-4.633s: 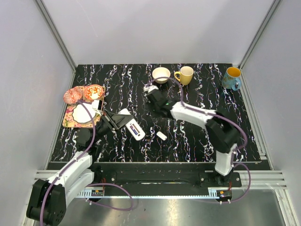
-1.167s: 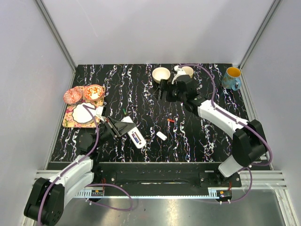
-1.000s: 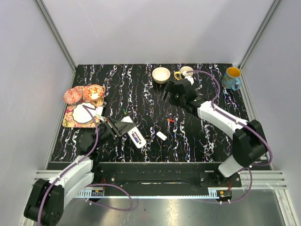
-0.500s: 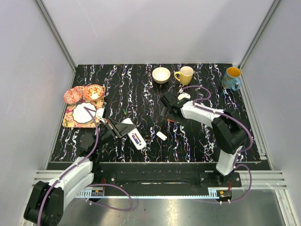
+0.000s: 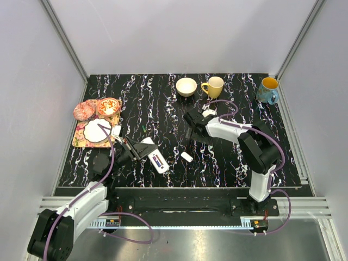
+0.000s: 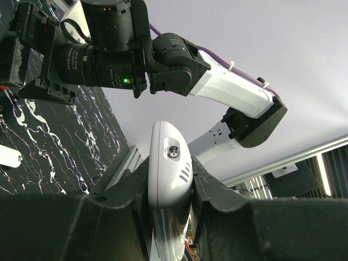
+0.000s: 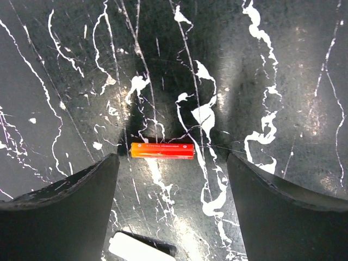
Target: Load the batteries into the remote control
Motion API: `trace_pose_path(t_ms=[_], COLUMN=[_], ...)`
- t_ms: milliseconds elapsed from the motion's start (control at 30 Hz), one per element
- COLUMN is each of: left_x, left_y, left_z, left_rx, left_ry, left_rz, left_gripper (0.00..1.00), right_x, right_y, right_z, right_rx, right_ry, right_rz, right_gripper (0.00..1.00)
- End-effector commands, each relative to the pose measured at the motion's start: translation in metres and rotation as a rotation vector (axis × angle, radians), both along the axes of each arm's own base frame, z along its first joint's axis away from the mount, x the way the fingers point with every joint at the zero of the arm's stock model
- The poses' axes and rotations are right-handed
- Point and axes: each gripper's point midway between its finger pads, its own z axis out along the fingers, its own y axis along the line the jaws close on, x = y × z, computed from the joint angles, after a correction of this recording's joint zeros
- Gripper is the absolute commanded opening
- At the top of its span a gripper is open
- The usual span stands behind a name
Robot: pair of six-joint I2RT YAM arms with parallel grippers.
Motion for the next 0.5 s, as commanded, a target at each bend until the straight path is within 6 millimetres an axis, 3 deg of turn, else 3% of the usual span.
trace_pose_path(t_ms=[0, 200, 467], left_x=[0.000, -0.001, 0.000], left_y=[0.003, 0.003, 0.002], left_z=[0.008, 0.005, 0.004], left_rx=[-0.016, -0.013, -0.007], left_ry=[-0.054, -0.050, -0.048], left_rz=[0.023, 0.025, 0.025], left_gripper=[0.00, 0.00, 0.00], right_x=[0.008, 0.009, 0.014], right_y=[0.015, 0.016, 0.020], right_z=[0.003, -0.005, -0.009], right_rx=[0.011, -0.008, -0.008], right_ry=[-0.020, -0.007, -0.004], right_rz=[0.080, 0.102, 0.101], right_gripper=[0.84, 0.73, 0.66])
